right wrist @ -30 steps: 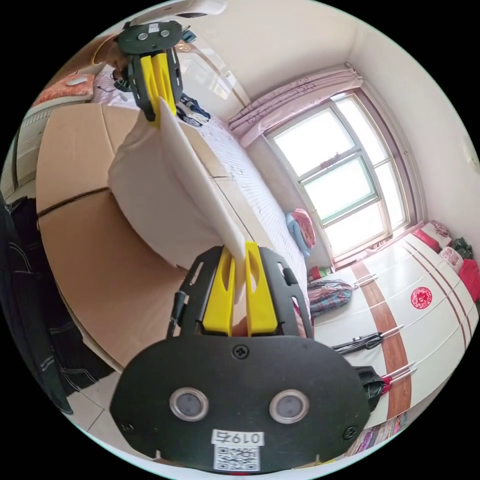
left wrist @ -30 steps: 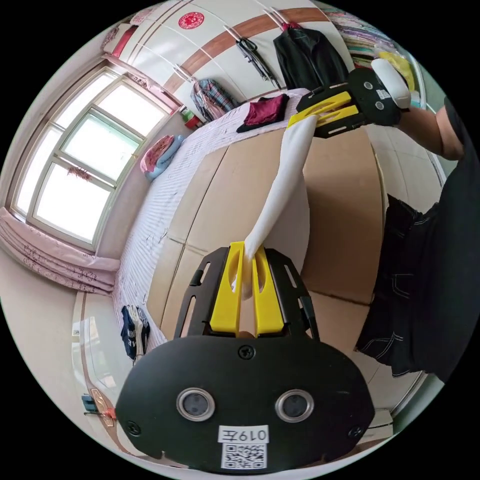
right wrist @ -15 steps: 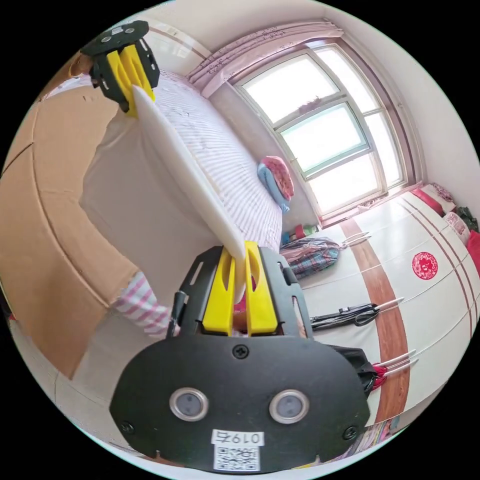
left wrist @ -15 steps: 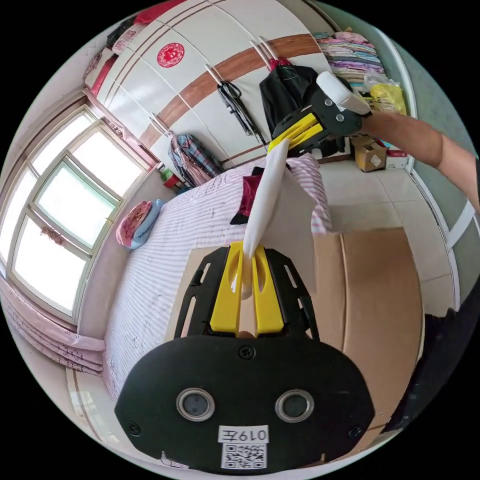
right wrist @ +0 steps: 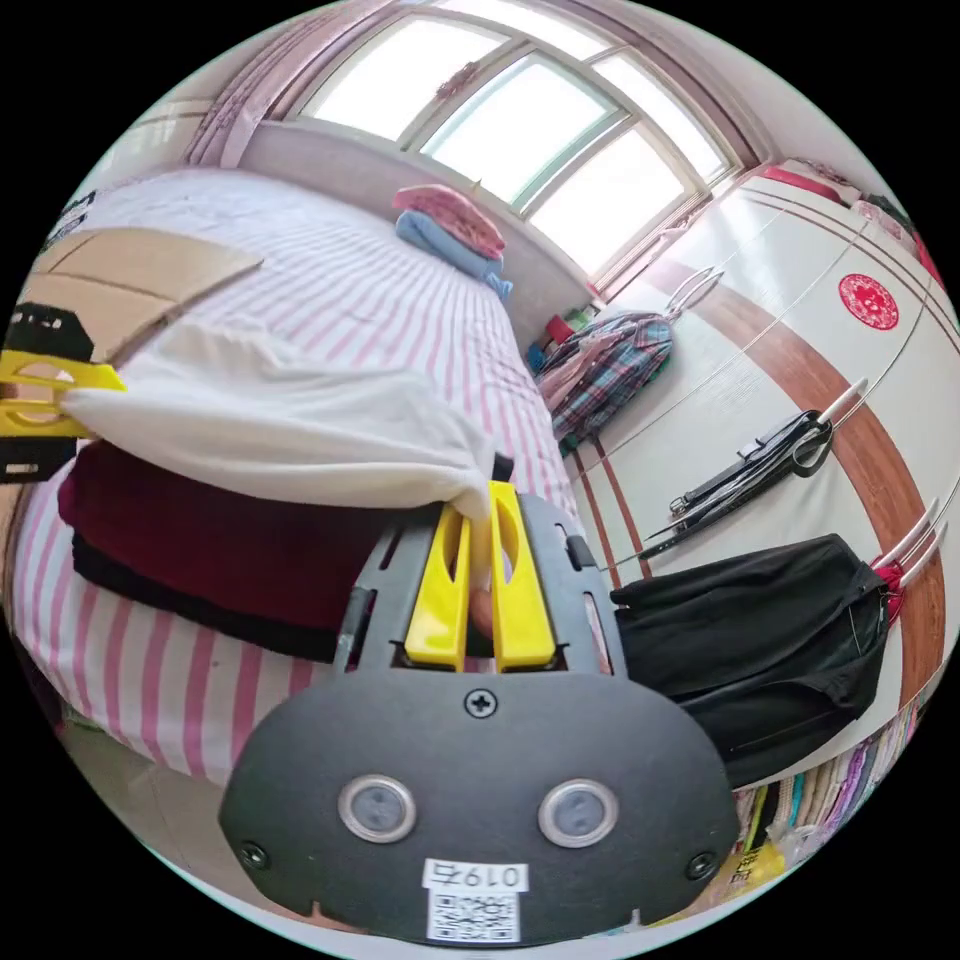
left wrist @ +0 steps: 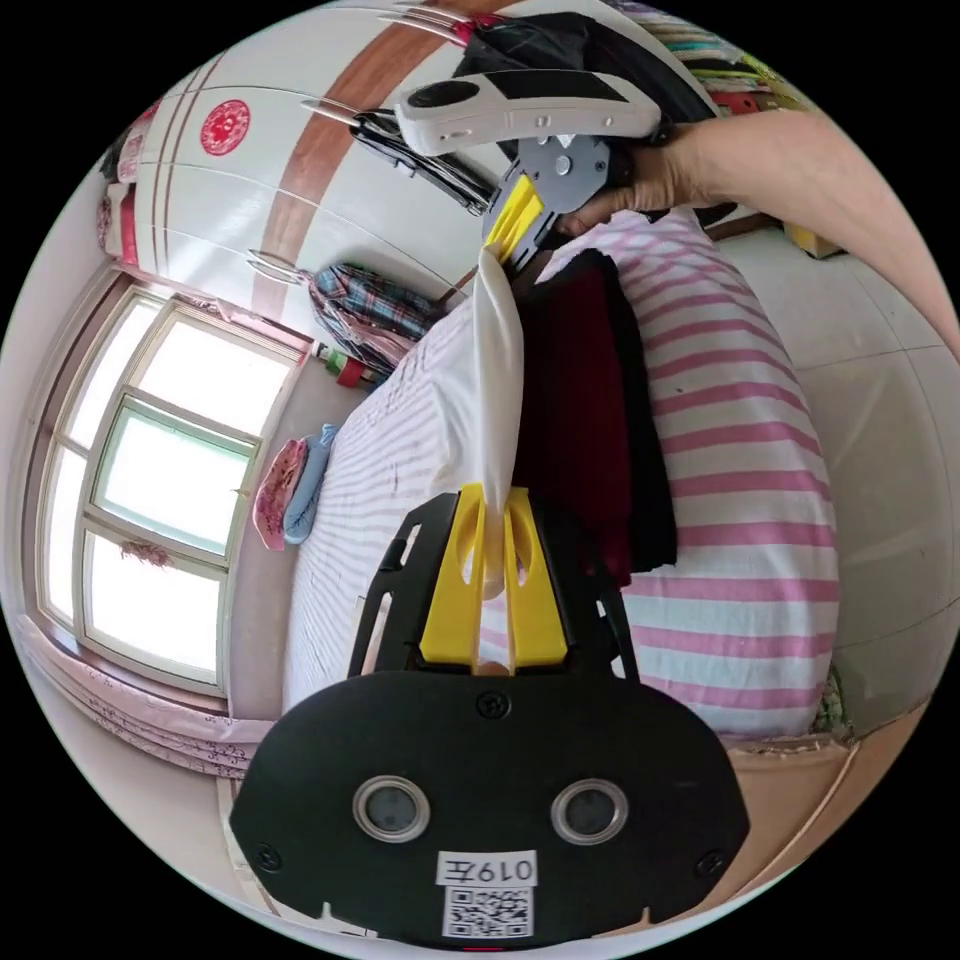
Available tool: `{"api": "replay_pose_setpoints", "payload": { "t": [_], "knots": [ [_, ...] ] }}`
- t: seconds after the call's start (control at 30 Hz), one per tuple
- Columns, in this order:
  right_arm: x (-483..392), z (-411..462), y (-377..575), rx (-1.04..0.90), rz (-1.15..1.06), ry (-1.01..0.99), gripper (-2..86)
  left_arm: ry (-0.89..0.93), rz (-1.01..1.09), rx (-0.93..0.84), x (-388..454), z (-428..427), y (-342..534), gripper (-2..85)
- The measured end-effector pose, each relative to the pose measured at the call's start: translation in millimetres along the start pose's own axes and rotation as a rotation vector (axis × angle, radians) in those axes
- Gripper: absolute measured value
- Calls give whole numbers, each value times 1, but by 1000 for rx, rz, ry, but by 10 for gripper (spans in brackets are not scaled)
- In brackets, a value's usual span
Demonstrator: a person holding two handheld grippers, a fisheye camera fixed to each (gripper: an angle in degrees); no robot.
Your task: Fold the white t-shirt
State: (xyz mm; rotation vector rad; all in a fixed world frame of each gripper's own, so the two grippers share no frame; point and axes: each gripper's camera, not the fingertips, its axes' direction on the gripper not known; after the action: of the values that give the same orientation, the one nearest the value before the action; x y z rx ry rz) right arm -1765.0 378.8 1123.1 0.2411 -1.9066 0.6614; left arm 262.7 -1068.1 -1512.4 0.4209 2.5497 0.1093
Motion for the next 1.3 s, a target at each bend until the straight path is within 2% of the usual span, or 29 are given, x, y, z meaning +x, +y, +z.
{"api": "replay_pose_setpoints", "payload": {
  "t": [0.03, 0.23, 0.4, 0.6, 0.7, 0.8, 0.87, 0.97, 1.0, 1.07, 1.17, 1.3],
  "knots": [
    [-1, -10, 6, -41, -34, 5, 9, 2, 9, -5, 5, 5, -6, 19],
    [41, -130, -11, -16, -78, 124, 35, -4, 30, -70, -3, 35, -60, 19],
    [71, -209, -19, -95, -200, 308, 59, 47, 47, -74, -25, 58, -94, 25],
    [144, -312, -15, -158, -230, 321, 1, 204, 39, -3, -76, 78, -104, 60],
    [208, -356, -7, -176, -76, 273, -7, 338, -9, 49, -106, 83, -96, 67],
    [292, -420, -9, -53, 215, 139, -9, 400, -75, 71, -128, 91, -86, 64],
    [360, -455, -12, 39, 397, -128, -8, 418, -153, 102, -145, 98, -78, 55],
    [436, -462, -13, 9, 607, -373, 0, 461, -334, 119, -180, 121, -75, 40],
    [450, -462, -10, -2, 676, -398, 3, 488, -394, 101, -194, 136, -76, 37],
    [501, -461, 14, 25, 919, -520, 37, 528, -470, 68, -210, 159, -79, 35],
    [543, -454, 43, 5, 1112, -578, 84, 564, -550, 34, -228, 194, -79, 32],
    [574, -447, 73, 1, 1234, -648, 84, 654, -655, 15, -247, 238, -68, 26]
  ]
}}
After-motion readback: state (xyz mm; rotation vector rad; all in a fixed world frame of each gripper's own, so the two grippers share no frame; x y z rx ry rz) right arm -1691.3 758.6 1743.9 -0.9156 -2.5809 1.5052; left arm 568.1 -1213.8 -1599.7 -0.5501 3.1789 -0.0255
